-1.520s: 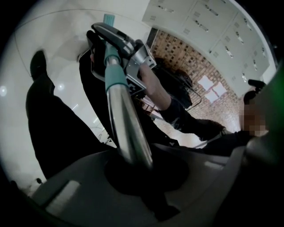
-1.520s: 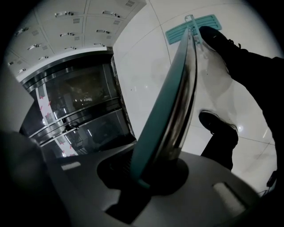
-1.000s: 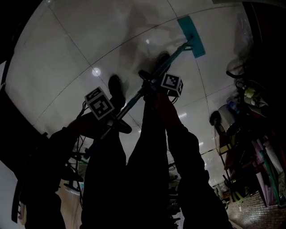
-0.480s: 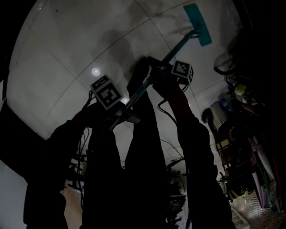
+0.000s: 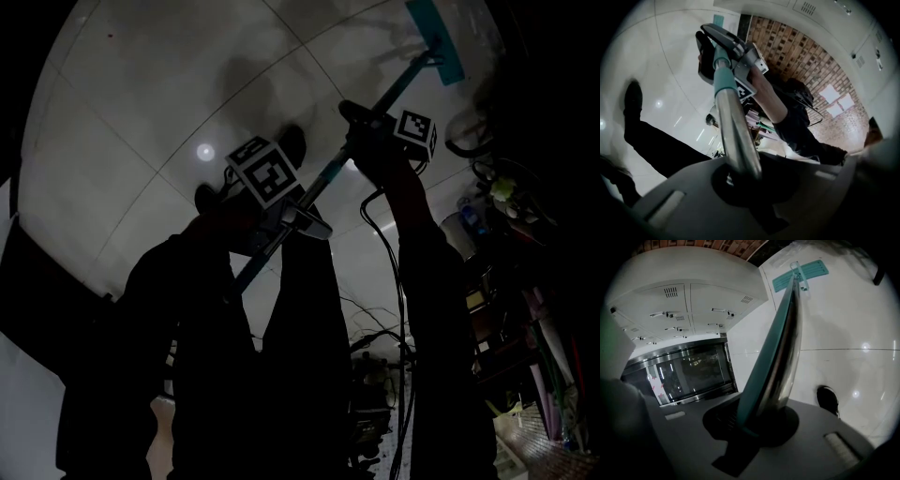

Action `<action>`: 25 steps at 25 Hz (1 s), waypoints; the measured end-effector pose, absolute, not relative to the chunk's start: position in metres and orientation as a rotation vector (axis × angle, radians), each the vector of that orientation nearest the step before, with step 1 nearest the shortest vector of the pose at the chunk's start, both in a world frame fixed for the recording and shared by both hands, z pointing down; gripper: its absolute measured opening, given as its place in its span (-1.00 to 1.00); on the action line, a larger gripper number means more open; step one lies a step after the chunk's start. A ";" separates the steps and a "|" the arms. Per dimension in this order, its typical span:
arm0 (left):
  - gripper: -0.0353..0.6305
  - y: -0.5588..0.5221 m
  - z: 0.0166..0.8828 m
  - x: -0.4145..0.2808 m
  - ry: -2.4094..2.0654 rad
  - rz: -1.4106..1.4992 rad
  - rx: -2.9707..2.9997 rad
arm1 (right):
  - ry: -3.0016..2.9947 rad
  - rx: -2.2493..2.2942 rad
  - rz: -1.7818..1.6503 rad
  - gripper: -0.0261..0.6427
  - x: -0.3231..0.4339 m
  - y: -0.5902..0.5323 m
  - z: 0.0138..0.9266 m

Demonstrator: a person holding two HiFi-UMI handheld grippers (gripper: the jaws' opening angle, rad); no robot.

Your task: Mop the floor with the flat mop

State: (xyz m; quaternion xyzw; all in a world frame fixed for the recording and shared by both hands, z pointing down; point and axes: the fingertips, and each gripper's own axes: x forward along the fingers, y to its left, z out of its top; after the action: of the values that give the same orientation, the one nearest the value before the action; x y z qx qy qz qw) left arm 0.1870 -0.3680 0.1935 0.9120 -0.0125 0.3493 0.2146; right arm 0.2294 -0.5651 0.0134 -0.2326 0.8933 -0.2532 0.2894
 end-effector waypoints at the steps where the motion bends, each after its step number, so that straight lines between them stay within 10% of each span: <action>1: -0.85 -0.368 0.194 0.186 -0.039 0.970 2.530 | 2.383 -0.618 -0.675 -0.70 0.228 -0.565 0.013; 25: -0.85 -0.320 0.381 -0.040 -0.045 0.900 2.536 | 2.477 -0.550 -0.703 -0.73 -0.015 -0.519 0.200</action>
State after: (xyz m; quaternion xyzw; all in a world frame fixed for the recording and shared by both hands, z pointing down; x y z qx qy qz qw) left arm -0.0402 -0.3196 0.3814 0.9185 -0.0163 0.3260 0.2231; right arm -0.0154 -0.5186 0.2003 -0.2023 0.9105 -0.2583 0.2516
